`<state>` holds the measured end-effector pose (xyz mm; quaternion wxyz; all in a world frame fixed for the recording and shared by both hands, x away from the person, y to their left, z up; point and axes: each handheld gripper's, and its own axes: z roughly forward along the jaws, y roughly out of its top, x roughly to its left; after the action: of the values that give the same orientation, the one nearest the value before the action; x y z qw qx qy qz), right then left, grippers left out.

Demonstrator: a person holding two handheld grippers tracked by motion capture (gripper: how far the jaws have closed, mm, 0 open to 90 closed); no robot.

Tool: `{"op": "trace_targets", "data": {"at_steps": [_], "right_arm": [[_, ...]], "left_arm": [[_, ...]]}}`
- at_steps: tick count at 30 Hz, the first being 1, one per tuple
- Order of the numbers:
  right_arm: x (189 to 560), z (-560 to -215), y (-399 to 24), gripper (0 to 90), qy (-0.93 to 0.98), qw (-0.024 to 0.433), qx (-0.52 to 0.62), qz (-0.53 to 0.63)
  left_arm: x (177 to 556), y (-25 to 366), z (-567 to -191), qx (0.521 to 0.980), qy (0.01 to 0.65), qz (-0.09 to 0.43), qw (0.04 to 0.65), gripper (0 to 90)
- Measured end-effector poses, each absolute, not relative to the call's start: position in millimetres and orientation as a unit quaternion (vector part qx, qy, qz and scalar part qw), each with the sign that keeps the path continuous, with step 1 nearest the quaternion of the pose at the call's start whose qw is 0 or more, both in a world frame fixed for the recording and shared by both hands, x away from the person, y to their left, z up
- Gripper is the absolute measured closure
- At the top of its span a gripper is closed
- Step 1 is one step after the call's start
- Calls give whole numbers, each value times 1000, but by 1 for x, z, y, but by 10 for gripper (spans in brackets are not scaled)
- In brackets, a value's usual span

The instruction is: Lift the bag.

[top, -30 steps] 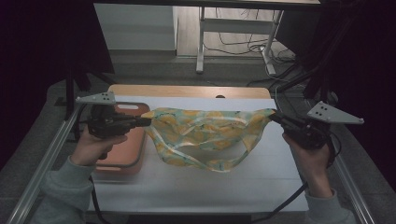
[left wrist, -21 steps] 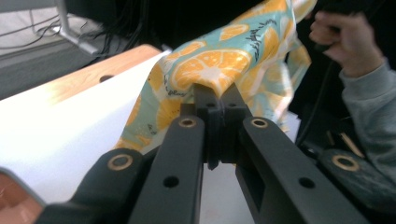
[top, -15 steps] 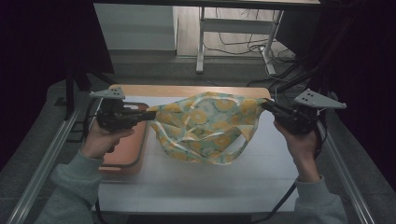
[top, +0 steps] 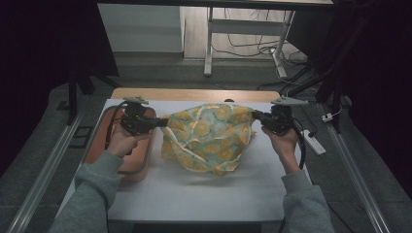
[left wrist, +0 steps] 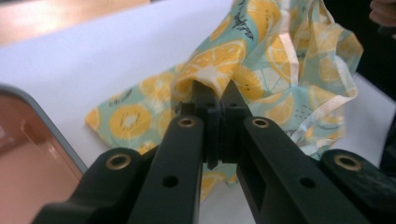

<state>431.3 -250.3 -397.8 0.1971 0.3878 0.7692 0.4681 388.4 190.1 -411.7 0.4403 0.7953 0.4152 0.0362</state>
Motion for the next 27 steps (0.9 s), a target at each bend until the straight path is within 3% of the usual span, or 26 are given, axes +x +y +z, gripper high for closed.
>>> {"op": "trace_targets", "data": {"at_steps": [5, 8, 9, 12, 14, 16, 20, 27], "right_arm": [[438, -418, -246, 893, 776, 179, 395, 457], [437, -419, -248, 892, 776, 175, 395, 459], [437, -419, -249, 891, 776, 175, 394, 461], [435, -415, -252, 846, 773, 170, 390, 470], [432, -413, -254, 658, 773, 170, 384, 476], [426, -409, -256, 493, 770, 175, 377, 485], [410, -401, -263, 354, 767, 177, 358, 502], [378, -404, -275, 341, 772, 173, 330, 514]], "left_arm": [[393, 183, -427, 802, 420, 27, 425, 875], [392, 181, -428, 803, 414, 23, 429, 819], [391, 180, -427, 804, 410, 25, 429, 764], [385, 181, -423, 805, 406, 54, 429, 465], [379, 187, -418, 801, 403, 60, 439, 253], [370, 194, -411, 792, 403, 72, 452, 160], [348, 206, -401, 785, 391, 88, 472, 126], [316, 207, -411, 799, 375, 99, 459, 160]]}}
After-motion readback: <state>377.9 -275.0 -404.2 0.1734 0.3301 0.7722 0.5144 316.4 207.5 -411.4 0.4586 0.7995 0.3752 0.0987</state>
